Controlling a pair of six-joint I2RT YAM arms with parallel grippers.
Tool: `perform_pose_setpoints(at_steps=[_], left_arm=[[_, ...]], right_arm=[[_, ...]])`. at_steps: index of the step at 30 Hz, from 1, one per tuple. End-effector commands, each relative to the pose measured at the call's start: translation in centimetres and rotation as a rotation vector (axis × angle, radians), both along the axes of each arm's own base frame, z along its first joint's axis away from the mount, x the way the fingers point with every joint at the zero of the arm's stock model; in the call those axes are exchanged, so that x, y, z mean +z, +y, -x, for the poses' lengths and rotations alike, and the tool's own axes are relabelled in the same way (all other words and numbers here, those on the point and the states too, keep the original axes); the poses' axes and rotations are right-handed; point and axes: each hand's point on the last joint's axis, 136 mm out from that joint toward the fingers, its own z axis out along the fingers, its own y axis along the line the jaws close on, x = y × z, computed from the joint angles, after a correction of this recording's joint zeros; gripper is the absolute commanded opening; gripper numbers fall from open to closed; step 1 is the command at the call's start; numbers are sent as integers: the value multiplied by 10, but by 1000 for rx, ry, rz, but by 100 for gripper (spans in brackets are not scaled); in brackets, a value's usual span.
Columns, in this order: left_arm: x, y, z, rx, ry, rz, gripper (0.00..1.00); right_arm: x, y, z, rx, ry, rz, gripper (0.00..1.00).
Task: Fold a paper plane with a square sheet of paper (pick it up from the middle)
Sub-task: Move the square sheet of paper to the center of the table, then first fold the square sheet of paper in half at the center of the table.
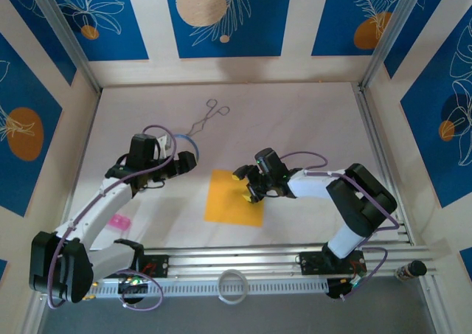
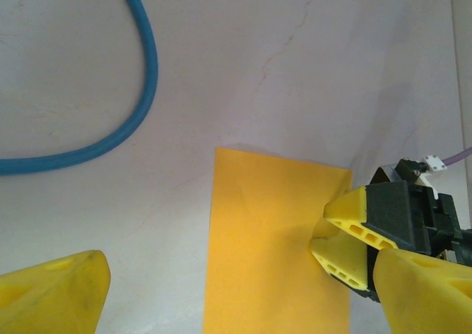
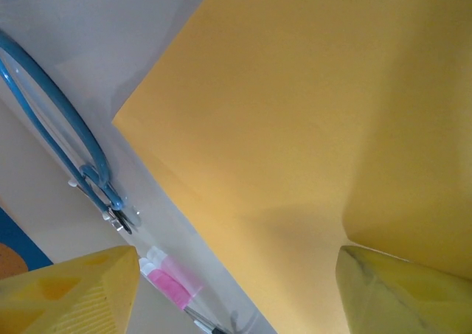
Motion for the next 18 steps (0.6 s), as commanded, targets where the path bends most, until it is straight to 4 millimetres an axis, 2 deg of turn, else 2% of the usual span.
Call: perform_pose_setpoints(at_steps=[1, 3, 8, 13, 18], left_arm=[[-1, -13, 5, -52, 27, 31, 89], [-5, -18, 8, -69, 64, 1, 87], [-20, -46, 12, -145, 136, -107, 84], [-38, -78, 17, -213, 230, -253, 80], [-57, -112, 22, -275, 304, -381, 82]], right_arm=[[0, -8, 0, 35, -22, 45, 72], [4, -24, -7, 7, -50, 89, 72], [26, -52, -25, 16, -156, 114, 72], [33, -94, -27, 29, -206, 245, 73], [36, -137, -25, 2, -223, 262, 74]])
